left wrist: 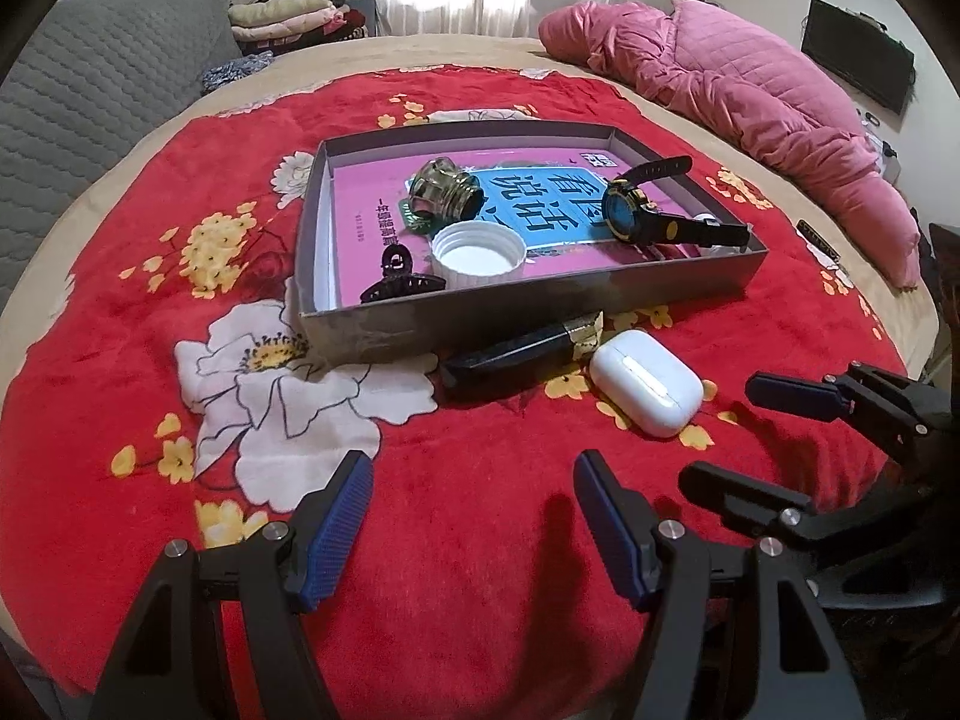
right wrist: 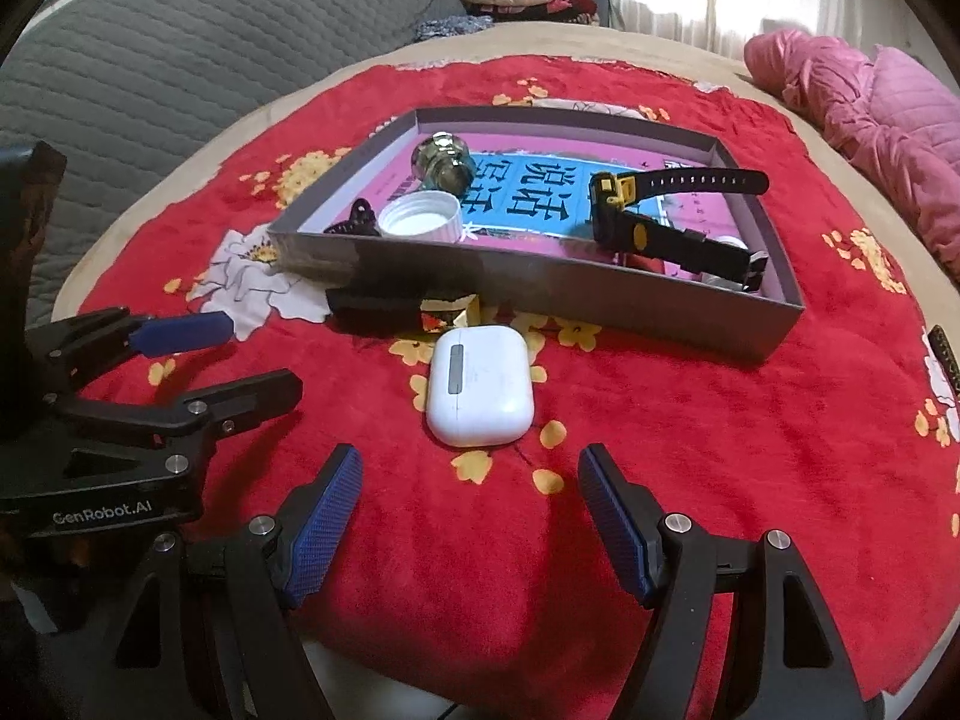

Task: Organize rigid objects
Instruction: 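Move the left gripper to the black pen while the right approaches the white earbuds case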

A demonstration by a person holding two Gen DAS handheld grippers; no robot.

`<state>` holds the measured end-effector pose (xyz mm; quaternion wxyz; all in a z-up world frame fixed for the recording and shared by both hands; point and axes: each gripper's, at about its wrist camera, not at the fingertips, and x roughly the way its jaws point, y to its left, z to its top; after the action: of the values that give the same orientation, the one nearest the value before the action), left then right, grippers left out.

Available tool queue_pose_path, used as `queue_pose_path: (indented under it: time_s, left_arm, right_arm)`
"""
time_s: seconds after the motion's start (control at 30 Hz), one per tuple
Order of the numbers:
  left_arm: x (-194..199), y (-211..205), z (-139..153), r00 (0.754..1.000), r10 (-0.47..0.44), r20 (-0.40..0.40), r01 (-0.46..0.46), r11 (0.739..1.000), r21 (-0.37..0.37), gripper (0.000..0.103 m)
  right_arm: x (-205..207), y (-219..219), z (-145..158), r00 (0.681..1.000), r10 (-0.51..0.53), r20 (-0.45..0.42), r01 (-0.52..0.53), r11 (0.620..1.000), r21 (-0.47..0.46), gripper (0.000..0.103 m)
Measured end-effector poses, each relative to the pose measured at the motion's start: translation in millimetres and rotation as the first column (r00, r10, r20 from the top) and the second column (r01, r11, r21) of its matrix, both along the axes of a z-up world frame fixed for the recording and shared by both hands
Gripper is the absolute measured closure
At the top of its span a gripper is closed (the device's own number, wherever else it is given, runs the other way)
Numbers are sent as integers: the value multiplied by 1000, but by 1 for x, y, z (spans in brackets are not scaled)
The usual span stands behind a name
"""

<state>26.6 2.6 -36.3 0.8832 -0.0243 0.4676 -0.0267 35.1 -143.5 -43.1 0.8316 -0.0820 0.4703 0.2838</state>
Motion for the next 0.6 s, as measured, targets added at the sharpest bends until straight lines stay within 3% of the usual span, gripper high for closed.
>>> queue_pose_path:
  time_s: [0.33, 0.6]
  left_arm:
    - [15, 11, -7, 1000, 10, 2, -10, 999, -30, 34]
    - [24, 13, -12, 1000, -10, 8, 11, 999, -39, 34]
  right_arm:
    - [17, 5, -16, 999, -37, -3, 37, 999, 5, 28]
    - [25, 19, -24, 999, -32, 43, 33, 999, -28, 28]
